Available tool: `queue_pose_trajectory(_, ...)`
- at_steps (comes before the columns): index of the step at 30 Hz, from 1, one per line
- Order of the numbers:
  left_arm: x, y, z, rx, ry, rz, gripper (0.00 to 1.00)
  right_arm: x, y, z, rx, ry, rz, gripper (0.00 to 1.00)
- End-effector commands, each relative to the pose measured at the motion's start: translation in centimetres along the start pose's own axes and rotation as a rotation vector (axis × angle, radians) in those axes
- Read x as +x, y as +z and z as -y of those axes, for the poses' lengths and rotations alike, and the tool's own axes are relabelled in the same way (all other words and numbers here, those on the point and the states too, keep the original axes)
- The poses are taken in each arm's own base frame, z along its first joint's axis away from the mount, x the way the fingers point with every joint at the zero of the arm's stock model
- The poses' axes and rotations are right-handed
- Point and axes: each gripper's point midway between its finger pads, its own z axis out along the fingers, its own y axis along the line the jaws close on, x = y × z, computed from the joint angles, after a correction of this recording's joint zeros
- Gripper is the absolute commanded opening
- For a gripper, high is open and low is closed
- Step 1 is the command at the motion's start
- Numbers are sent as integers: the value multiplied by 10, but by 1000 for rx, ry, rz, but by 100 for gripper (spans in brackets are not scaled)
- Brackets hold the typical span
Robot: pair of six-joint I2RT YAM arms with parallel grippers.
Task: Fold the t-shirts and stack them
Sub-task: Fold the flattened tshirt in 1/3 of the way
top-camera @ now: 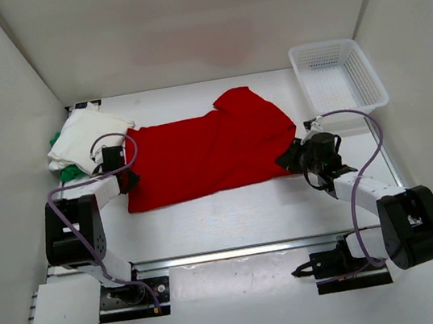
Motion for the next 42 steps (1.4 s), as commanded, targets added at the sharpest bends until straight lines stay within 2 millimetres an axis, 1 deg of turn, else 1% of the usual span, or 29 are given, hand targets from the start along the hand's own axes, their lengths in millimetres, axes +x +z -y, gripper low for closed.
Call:
queue_pose_trajectory(1, -3, -3, 4, 11, 16, -14, 31, -20, -4, -7, -37, -20, 79, 9)
queue_pose_trajectory(3, -3, 0, 9, 16, 36, -31, 28, -22, -5, -9, -41, -25, 84, 9)
queue_pose_trajectory(7, -2, 3, 8, 18, 31, -51, 13, -26, -9, -9, -32, -32, 98, 9)
queue_pose_trajectory(8, -1, 3, 5, 16, 28, -46, 10, -29, -9, -6, -21, -32, 108, 10)
queue_pose_trajectory(9, -4, 0, 6, 24, 25, -34, 9, -27, -9, -1, -2, -27, 105, 10)
queue_pose_trajectory(10, -2, -2, 4, 21, 24, -31, 6, -27, -9, 1, 7, -26, 108, 12)
queue_pose_trajectory(11, -5, -4, 4, 22, 23, -16, 1, -26, -8, 4, 22, -25, 105, 12)
queue_pose_trajectory(12, -4, -5, 2, 20, 21, -18, 0, -23, -7, 13, 56, -16, 100, 14)
queue_pose_trajectory(13, -4, -9, 3, 33, 19, -13, 0, -27, -8, 18, 79, -8, 114, 17)
queue_pose_trajectory(14, -1, -12, 1, 35, 21, -18, 0, -26, -7, 26, 107, -3, 111, 18)
queue_pose_trajectory(15, -8, -17, 4, 48, 13, 2, 0, -26, -7, 29, 115, 3, 107, 19)
queue_pose_trajectory(19, -11, -25, 6, 67, 18, 17, 0, -25, -4, 40, 132, 30, 85, 20)
queue_pose_trajectory(20, -9, -24, 6, 66, 20, 9, 0, -22, -4, 43, 133, 40, 75, 20)
queue_pose_trajectory(21, -14, -23, -3, 48, -4, 9, 0, -23, -3, 43, 133, 40, 74, 20)
queue_pose_trajectory(22, -14, -22, -4, 42, -7, 7, 0, -24, -3, 45, 143, 36, 78, 20)
queue_pose_trajectory(23, -8, -20, -7, 38, -9, -10, 0, -20, -4, 50, 163, 39, 68, 20)
queue_pose_trajectory(25, -12, -18, -11, 30, -20, -2, 0, -23, -5, 57, 190, 48, 78, 21)
queue_pose_trajectory(26, -15, -17, -13, 29, -21, 3, 0, -20, -6, 60, 199, 57, 77, 22)
queue_pose_trajectory(28, -12, -14, -13, 16, -8, -3, 0, -14, -9, 73, 249, 71, 71, 27)
queue_pose_trajectory(29, -13, -13, -11, 21, -14, -8, 0, -12, -9, 72, 254, 71, 64, 28)
queue_pose_trajectory(30, -14, -12, -9, 26, -12, -12, 1, -12, -10, 77, 282, 58, 66, 33)
queue_pose_trajectory(32, -14, -12, -4, 41, -14, -12, 18, -11, -16, 87, 318, 75, 70, 35)
queue_pose_trajectory(33, -15, -10, 0, 55, -15, -8, 29, -12, -19, 89, 321, 85, 85, 35)
queue_pose_trajectory(34, -17, -9, 3, 59, -8, -1, 31, -16, -22, 91, 325, 104, 104, 35)
queue_pose_trajectory(35, -15, -8, 3, 58, -7, -11, 31, -9, -25, 94, 332, 105, 101, 35)
queue_pose_trajectory(37, -11, -2, 2, 43, 8, -39, 25, -12, -29, 95, 352, 94, 118, 34)
queue_pose_trajectory(38, -4, 1, 1, 35, 13, -66, 25, -13, -31, 96, 356, 89, 121, 33)
queue_pose_trajectory(40, -3, 2, 1, 44, -2, -72, 26, -6, -31, 98, 360, 91, 105, 32)
queue_pose_trajectory(42, -2, 5, -2, 42, -8, -75, 20, 0, -32, 98, 350, 107, 98, 31)
